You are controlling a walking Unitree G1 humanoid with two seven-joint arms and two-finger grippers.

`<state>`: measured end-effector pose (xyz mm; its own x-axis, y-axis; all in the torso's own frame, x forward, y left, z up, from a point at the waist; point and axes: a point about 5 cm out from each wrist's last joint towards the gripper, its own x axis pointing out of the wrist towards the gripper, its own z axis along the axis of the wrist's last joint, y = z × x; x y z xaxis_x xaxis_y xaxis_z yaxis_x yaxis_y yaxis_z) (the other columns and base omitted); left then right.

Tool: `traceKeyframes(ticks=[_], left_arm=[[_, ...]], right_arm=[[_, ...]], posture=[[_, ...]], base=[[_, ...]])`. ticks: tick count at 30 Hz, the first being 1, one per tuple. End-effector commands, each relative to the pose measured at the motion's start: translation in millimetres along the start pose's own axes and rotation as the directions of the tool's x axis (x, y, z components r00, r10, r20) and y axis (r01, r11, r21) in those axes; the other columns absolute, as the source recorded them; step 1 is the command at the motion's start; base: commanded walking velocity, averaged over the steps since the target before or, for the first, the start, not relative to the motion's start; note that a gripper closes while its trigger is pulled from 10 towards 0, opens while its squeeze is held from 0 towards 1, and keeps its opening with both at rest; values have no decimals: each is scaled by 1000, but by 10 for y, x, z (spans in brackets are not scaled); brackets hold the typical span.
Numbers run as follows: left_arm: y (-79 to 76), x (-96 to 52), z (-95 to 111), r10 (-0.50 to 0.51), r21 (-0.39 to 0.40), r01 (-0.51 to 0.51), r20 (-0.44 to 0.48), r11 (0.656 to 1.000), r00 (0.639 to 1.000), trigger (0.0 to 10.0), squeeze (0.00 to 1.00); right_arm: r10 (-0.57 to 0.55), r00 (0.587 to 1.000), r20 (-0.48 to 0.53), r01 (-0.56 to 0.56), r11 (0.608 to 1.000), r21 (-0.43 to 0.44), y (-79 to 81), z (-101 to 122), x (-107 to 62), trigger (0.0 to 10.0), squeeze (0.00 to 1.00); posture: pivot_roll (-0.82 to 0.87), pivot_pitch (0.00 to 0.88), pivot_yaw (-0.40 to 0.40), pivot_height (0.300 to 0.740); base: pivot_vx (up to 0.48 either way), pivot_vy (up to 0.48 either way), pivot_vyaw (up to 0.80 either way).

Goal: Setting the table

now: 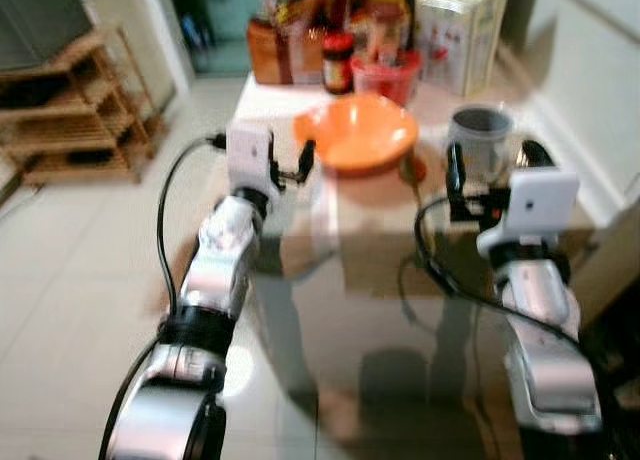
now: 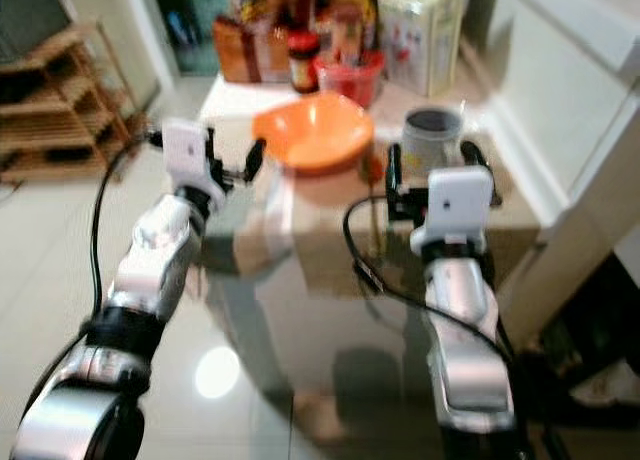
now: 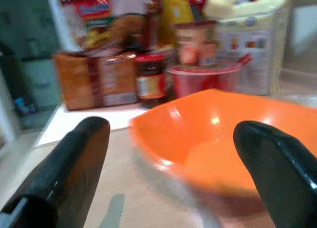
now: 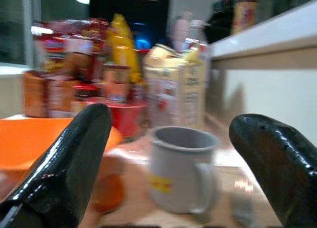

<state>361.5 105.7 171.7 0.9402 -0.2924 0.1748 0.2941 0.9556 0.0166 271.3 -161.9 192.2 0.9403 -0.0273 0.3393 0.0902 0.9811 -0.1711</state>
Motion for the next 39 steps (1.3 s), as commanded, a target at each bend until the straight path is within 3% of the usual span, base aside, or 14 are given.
traceKeyframes(ticks=[1, 6, 12, 17, 22, 28, 34, 39], left_arm=[[-103, 52, 64, -25, 11, 25, 12, 1000, 1000, 10000, 0], [-127, 144, 199, -35, -8, 35, 14, 999, 999, 10000, 0], [-52, 349, 362, -26, -104, 20, -57, 994, 998, 10000, 0], [-38, 462, 357, -17, -197, -16, -163, 980, 986, 10000, 0], [-150, 525, 292, -69, -335, -21, -254, 942, 965, 10000, 0], [-340, 569, 211, -151, -436, -2, -316, 900, 937, 10000, 0], [-444, 571, 153, -194, -467, 14, -339, 884, 920, 10000, 0], [-481, 573, 129, -209, -468, 24, -346, 883, 915, 10000, 0]], right_arm=[[-11, 1000, 13, 11, 1000, -1, -47, 44, -12, 10000, 0], [-1, 1000, 27, 1, 1000, 2, -16, 84, -13, 10000, 0], [5, 1000, 28, -5, 1000, 8, 1, 93, -10, 10000, 0], [0, 1000, 19, 0, 1000, 11, 4, 76, -18, 10000, 0], [-5, 1000, 14, 5, 1000, 12, 7, 70, -28, 10000, 0], [-30, 999, 28, 30, 999, 13, -56, 110, -90, 10000, 0], [-48, 999, 3, 48, 999, -10, -142, 73, -209, 10000, 0], [-51, 999, -4, 51, 999, -1, -98, 68, -226, 10000, 0]], posture=[[-29, 0, 95, 736], [-28, 0, 93, 736], [-29, 0, 97, 736], [-38, 0, 106, 736], [-49, 0, 116, 736], [-68, 0, 129, 736], [-94, 0, 151, 736], [-98, 0, 153, 736]], base=[[0, 0, 0], [0, 0, 0], [0, 0, 0], [0, 0, 0], [0, 0, 0], [0, 0, 0], [0, 0, 0], [0, 0, 0]])
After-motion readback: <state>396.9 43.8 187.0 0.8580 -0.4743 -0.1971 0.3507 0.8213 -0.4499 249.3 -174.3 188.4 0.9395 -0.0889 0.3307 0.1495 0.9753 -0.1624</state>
